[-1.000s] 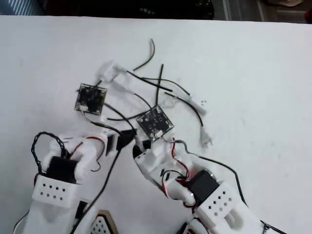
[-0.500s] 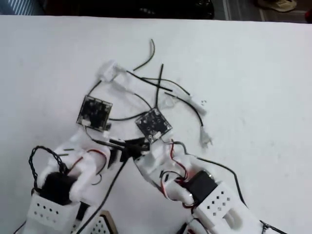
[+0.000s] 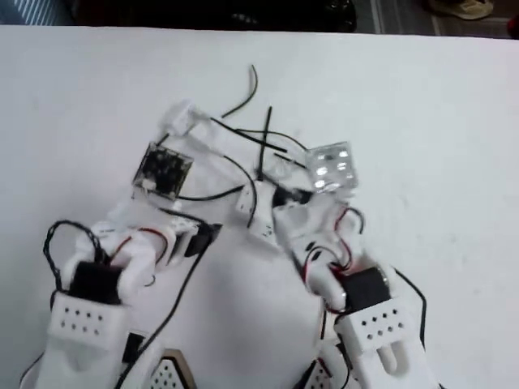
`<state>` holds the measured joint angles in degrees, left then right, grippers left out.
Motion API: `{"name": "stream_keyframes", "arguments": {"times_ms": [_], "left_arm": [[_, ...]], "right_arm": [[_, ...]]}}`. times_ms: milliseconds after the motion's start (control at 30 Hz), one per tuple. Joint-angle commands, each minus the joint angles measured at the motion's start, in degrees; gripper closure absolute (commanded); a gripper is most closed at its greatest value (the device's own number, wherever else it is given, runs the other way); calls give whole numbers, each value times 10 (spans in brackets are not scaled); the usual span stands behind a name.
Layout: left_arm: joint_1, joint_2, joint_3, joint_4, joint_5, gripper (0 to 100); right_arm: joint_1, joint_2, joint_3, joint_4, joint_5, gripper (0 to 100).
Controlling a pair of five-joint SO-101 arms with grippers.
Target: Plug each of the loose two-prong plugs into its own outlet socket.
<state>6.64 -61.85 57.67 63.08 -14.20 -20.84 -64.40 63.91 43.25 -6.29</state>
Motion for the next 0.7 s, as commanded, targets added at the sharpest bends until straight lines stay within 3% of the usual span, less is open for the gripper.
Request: {"name": "stream_keyframes", "arguments": {"times_ms": [0,267,433,667], "left_arm": [[-1,129,-99,23,-82,629],[57,307,-243,42,-276,585],[102,371,-283,22,-330,585],[175,488,-286,-33,-367,585]], "right_arm": [[70,-9,-18,-44,-44,981],[201,-9,-8,-110,-111,981],[247,-9,11,-159,-117,981],[257,-9,11,-160,-117,981]]}}
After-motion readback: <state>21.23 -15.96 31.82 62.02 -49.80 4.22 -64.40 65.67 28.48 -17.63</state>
